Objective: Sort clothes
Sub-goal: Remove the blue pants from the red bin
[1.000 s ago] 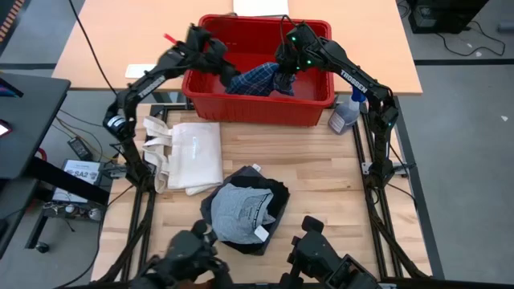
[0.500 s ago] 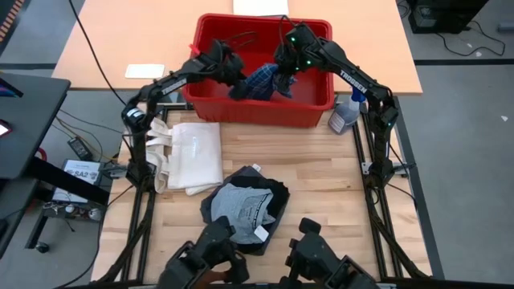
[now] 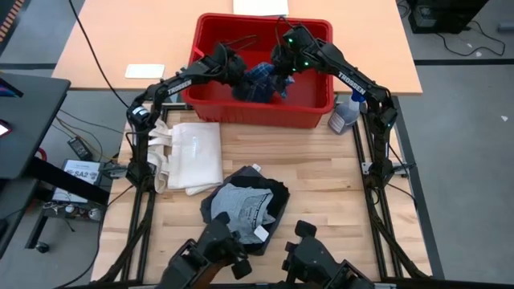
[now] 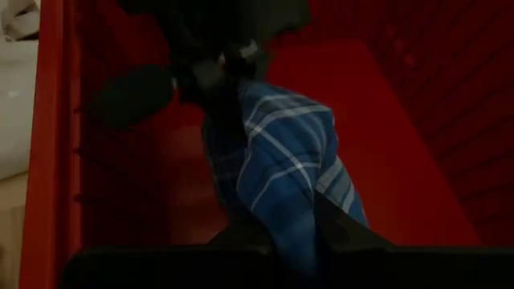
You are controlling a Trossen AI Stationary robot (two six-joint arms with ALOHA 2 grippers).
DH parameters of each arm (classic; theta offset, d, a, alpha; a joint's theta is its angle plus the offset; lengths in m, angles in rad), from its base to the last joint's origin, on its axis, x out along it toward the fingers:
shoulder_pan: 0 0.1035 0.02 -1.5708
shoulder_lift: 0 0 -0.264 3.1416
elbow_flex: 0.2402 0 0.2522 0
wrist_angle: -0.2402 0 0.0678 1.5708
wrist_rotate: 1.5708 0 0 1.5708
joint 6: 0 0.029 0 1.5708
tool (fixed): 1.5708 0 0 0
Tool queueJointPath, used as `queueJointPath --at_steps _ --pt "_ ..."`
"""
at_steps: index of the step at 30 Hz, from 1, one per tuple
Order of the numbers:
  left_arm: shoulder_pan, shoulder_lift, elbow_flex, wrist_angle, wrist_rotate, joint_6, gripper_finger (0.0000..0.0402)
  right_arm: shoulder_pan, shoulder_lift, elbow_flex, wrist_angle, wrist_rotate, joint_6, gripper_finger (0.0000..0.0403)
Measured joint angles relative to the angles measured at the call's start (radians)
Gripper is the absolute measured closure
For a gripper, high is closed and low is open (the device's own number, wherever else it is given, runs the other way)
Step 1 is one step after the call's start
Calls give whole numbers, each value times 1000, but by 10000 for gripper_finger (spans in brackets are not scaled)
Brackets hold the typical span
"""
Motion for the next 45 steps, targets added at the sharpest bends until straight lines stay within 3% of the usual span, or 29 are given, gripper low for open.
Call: queueJointPath --at_steps 5,8,10,15,19,26,33,40,45 --pt "32 -81 7 -11 13 34 383 -5 -39 0 -30 -8 0 374" --pt "51 -128 70 -60 134 61 384 -8 -78 1 -40 -83 6 374" --pt "53 -145 129 -145 206 71 385 -7 -100 2 -46 -140 19 374" --pt "23 -163 333 -462 224 205 386 30 -175 1 -89 -232 22 373" --pt "-18 -213 390 -544 236 178 387 76 -222 2 -119 -329 40 372" --pt "-150 -250 406 -743 225 -21 387 190 -233 2 -307 -442 42 372" --pt "-332 -306 406 -961 102 -94 386 300 -228 2 -455 -553 63 372" --pt "-513 -347 406 -1085 85 -191 384 464 -227 2 -480 -612 219 372" --pt "-702 -368 406 -1127 78 -277 384 630 -225 1 -436 -604 386 372"
